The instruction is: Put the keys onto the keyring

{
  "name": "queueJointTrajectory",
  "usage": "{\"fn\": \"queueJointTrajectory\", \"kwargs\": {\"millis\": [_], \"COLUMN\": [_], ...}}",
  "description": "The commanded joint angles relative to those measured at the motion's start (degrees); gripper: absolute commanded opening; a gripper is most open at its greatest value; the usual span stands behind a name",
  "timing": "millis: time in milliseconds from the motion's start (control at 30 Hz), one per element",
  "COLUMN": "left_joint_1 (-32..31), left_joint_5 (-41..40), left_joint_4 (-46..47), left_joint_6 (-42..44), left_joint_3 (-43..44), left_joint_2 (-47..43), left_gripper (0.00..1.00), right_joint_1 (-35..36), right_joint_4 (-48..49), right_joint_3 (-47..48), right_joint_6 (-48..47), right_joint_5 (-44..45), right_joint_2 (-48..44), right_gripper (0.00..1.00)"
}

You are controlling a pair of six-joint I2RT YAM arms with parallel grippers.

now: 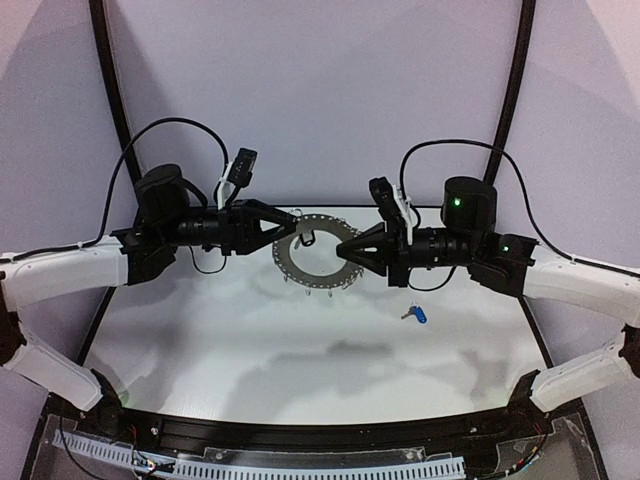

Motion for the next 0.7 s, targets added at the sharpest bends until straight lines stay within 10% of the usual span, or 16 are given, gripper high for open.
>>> {"fn": "queueJointTrajectory", "kwargs": {"millis": [0,67,300,433,667], "left_joint_1": [0.26,0.26,0.26,0.26,0.26], "left_joint_5": [-9.16,-15.57,-39.48,-67.67,-71.73], "left_joint_4": [-6.50,-9.86,-25.20,-37.98,-38.79], "left_joint_6": [2.93,4.14,7.73,6.61,5.73], "left_joint_3": [-1.35,-2.36,-5.57,-7.37,-9.88], "left_joint_2": [-1.71,-3.06,-12.30,-19.48,-25.73], "left_gripper": [0.76,0.97,0.99,0.99,0.99], "right_joint_1": [0.18,0.19,0.18,0.43,7.00], "right_joint_4": [-3.53,-6.86,-29.61,-48.93,-51.37], "right_joint_3": [4.18,5.55,15.49,22.46,20.26], "right_joint_6": [-1.24,-1.54,-2.63,-11.01,-35.51], "right_joint_5": [0.15,2.65,29.55,52.57,60.22], "right_joint_2": [-1.73,-2.20,0.22,6.97,10.85], "right_gripper": [0.00,0.00,0.00,0.00,0.00]}}
